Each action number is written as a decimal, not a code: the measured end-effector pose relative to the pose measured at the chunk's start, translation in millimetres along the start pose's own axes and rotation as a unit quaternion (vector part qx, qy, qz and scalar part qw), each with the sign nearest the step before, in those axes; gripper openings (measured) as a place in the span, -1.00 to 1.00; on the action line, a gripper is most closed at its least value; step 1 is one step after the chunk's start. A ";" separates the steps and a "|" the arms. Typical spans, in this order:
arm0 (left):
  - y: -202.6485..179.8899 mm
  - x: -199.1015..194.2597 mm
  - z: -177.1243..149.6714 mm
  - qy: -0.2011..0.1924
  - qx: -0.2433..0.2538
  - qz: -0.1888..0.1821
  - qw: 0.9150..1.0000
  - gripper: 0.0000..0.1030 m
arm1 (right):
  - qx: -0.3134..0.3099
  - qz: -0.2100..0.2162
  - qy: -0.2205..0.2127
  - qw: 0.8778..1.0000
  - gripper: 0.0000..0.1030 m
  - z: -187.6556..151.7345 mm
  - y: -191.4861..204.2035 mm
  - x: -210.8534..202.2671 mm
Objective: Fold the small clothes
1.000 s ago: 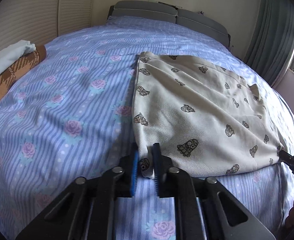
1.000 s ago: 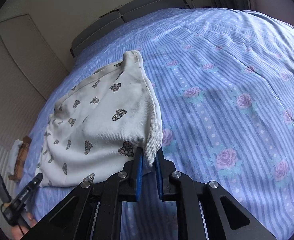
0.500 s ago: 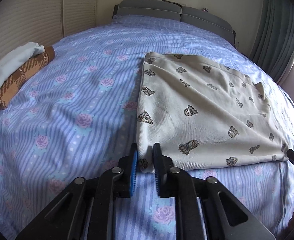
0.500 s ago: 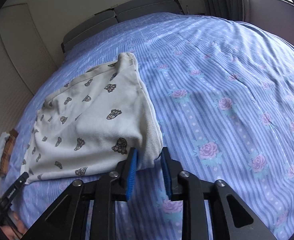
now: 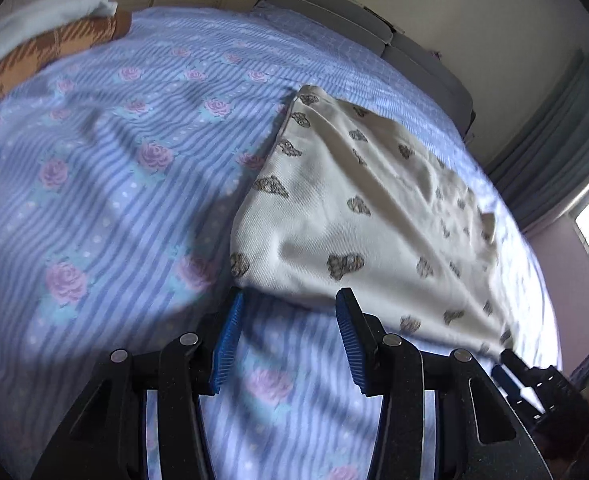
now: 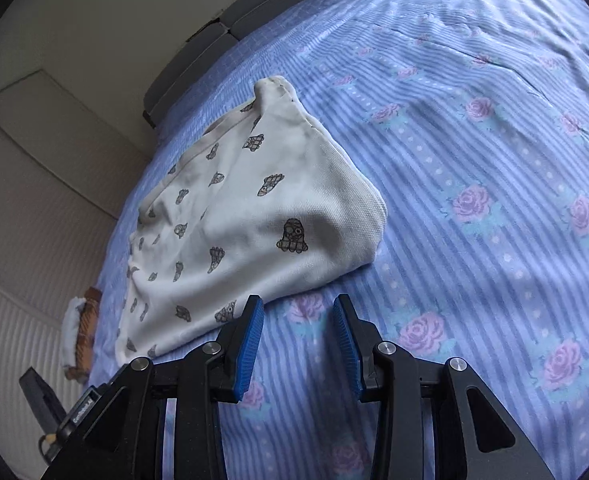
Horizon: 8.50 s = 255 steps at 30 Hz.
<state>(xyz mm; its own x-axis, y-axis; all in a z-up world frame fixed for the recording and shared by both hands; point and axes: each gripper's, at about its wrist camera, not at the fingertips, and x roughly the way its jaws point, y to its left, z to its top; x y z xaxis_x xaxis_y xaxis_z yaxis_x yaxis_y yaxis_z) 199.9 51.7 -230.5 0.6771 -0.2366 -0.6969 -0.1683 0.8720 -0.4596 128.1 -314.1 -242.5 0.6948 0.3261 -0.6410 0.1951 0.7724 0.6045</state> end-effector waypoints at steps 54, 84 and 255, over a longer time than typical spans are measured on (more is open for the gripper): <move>16.0 -75.1 -47.3 -0.009 -0.004 0.016 1.000 -0.81 | 0.063 -0.004 -0.025 0.998 -0.94 18.0 4.9 -36.8; -70.0 18.8 77.5 0.047 0.253 -0.025 0.966 -0.37 | -0.312 -0.126 -0.018 0.941 0.10 154.5 92.5 61.3; -47.4 32.1 97.4 0.135 0.237 -0.097 0.957 -0.20 | -0.223 0.033 -0.006 0.974 0.08 -25.6 124.8 21.2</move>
<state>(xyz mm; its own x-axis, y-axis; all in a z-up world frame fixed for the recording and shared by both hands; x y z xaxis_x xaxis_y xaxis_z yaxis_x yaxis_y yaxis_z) 299.4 44.5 -177.4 0.4418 -0.4597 -0.7704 0.3286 0.8820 -0.3378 149.4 -196.9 -192.8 0.7047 0.3793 -0.5996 -0.1698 0.9107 0.3766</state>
